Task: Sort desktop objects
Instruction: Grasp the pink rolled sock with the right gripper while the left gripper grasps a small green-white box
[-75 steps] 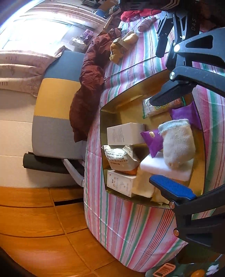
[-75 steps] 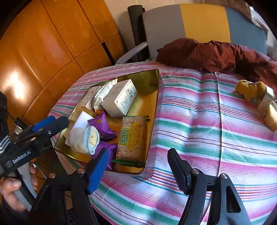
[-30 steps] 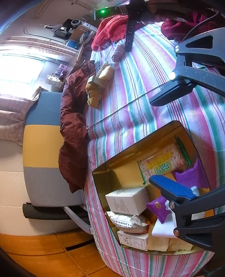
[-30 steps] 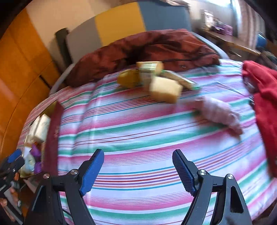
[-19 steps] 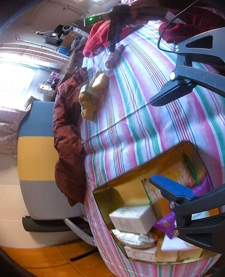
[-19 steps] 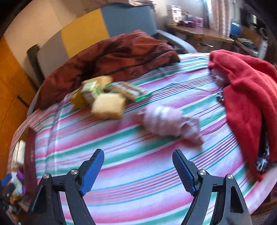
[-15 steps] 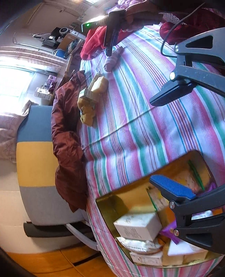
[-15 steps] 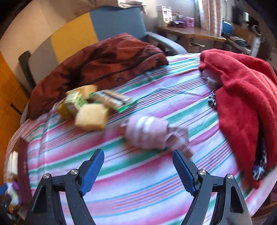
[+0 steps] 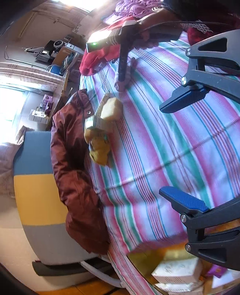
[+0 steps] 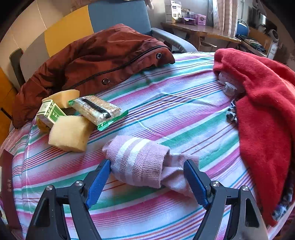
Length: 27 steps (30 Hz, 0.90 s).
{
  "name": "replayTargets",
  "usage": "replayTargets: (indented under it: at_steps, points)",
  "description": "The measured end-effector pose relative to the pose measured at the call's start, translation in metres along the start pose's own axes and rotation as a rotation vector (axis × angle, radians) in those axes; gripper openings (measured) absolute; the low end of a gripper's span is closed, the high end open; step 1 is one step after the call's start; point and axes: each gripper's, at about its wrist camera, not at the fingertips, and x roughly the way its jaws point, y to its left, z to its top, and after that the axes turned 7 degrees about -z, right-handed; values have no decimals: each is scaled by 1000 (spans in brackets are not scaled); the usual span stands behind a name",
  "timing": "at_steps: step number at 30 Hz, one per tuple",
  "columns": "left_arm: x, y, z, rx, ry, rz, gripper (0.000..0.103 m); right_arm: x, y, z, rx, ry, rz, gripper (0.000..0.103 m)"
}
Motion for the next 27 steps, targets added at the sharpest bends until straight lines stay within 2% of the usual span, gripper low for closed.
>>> replayTargets:
  at_steps: [6, 7, 11, 14, 16, 20, 27]
  points:
    - [27, -12, 26, 9, 11, -22, 83, 10, 6, 1, -32, 31, -4, 80]
    - [31, -13, 29, 10, 14, -24, 83, 13, 9, 0, -51, 42, -12, 73]
    - [47, -16, 45, 9, 19, -40, 83, 9, 13, 1, -73, 31, -24, 56]
    - [59, -16, 57, 0, 21, -59, 81, 6, 14, 1, -84, 29, -24, 51]
    - [71, -15, 67, -9, 29, -65, 76, 4, 15, 1, -95, 27, -28, 50]
    - [88, -16, 80, -12, 43, -64, 76, 1, 19, 0, -107, 23, -21, 50]
    - [118, -31, 106, 42, 35, -43, 72, -7, 28, -1, -141, -2, -28, 50]
